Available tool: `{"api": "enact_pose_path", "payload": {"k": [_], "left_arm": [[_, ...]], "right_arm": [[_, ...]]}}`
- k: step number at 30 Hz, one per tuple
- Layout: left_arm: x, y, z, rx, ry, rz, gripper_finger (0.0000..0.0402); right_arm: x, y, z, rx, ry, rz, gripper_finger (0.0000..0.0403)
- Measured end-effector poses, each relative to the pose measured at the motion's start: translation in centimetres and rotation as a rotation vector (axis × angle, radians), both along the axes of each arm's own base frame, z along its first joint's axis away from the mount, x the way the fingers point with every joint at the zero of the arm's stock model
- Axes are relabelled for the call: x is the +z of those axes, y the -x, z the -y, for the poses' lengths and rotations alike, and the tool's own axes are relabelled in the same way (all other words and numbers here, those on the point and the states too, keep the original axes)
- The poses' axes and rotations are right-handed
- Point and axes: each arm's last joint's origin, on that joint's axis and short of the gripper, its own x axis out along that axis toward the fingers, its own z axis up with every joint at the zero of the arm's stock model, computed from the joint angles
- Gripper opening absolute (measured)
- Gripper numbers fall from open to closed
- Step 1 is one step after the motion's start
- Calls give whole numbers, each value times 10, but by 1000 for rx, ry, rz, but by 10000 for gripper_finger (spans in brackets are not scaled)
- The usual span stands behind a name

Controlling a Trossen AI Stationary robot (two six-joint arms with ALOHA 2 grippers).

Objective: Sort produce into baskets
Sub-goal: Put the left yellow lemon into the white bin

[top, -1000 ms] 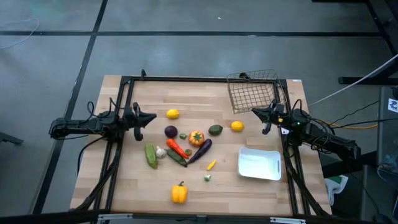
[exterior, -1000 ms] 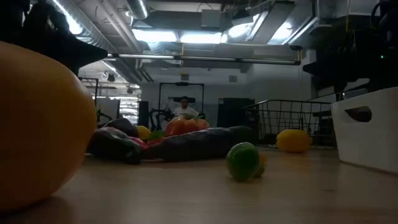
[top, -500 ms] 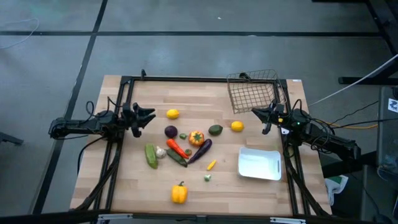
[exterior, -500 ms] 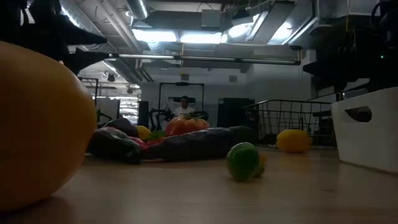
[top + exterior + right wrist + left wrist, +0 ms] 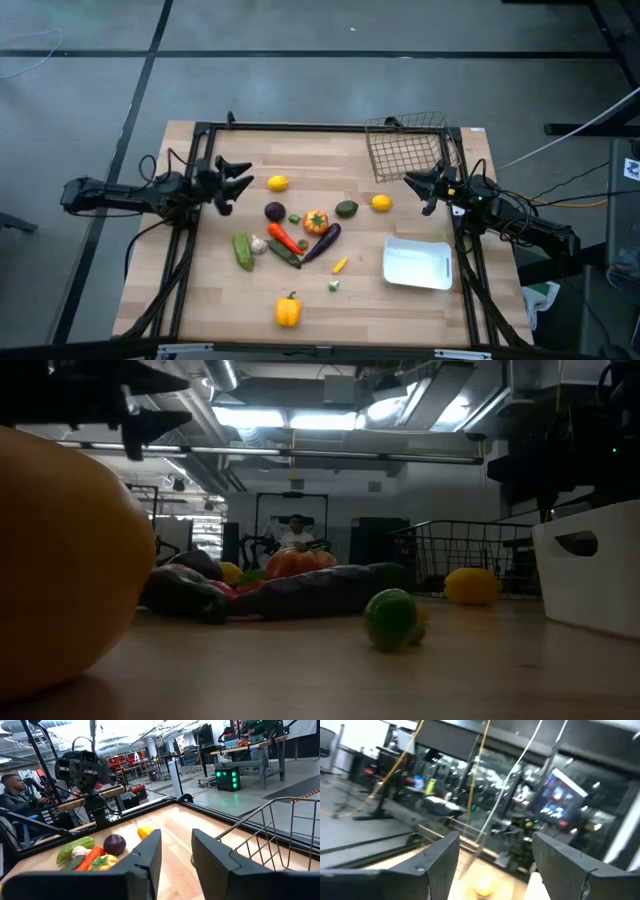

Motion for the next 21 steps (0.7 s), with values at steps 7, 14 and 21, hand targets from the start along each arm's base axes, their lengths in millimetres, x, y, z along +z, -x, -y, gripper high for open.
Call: {"api": "enact_pose_path", "payload": {"k": [7,14,21], "left_arm": [[35,-38,-10,85,-100,-184,246],[50,-69,-32,148,-62,-555,247],[53,-83,-56,125,-3,-798,247]], "right_arm": [[0,0,0,-8,0,0,126],[0,0,0,-8,-1,0,129],[0,0,0,-8,0,0,129]]}}
